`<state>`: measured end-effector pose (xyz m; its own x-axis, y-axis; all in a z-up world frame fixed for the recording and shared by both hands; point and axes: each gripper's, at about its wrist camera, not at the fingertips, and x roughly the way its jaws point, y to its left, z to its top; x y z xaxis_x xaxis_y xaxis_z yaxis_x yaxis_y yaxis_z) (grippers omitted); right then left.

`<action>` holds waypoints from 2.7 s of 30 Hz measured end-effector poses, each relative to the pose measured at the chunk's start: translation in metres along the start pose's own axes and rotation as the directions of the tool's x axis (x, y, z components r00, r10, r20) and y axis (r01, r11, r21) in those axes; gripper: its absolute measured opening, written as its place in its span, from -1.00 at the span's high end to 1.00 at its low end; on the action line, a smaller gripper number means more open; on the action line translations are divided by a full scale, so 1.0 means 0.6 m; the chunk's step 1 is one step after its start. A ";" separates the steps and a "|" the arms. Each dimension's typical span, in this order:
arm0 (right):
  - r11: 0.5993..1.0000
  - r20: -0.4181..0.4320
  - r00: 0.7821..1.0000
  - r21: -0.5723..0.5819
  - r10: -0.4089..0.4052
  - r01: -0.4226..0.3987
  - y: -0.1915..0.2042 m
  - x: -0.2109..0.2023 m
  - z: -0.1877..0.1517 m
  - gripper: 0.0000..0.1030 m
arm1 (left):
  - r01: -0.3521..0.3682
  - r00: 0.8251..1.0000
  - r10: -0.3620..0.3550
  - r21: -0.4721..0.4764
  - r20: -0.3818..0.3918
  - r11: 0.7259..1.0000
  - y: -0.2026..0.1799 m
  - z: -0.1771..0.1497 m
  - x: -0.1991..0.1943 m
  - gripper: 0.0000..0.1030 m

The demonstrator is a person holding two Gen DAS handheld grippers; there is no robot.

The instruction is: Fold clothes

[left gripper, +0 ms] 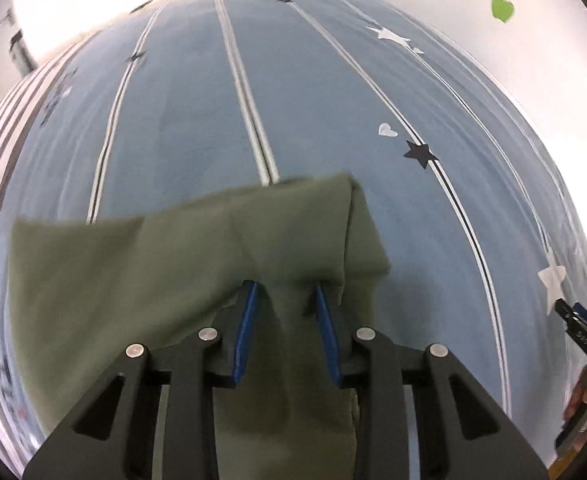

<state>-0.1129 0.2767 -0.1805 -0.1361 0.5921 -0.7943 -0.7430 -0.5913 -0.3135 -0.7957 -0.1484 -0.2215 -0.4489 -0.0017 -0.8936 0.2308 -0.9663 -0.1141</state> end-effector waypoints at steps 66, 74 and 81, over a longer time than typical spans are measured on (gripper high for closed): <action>0.869 -0.047 0.909 -0.278 0.414 -0.410 0.515 -0.131 -0.014 0.87 | -0.143 0.986 0.159 -0.227 0.054 0.963 0.364 -0.108 -0.101 0.48; 0.858 -0.056 0.904 -0.295 0.424 -0.421 0.498 -0.147 -0.053 0.30 | -0.046 0.998 0.056 -0.291 0.025 0.956 0.380 -0.205 -0.141 -0.05; 0.831 -0.067 0.903 -0.366 0.425 -0.418 0.515 -0.163 -0.106 0.01 | 0.007 1.000 -0.005 -0.280 0.008 0.960 0.310 -0.278 -0.141 -0.15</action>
<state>-0.2877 0.0013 -0.2330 -0.3949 0.2467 -0.8850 -0.3205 -0.9397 -0.1189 -0.5706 -0.2851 -0.2396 -0.4571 0.0010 -0.8894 0.4597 -0.8558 -0.2372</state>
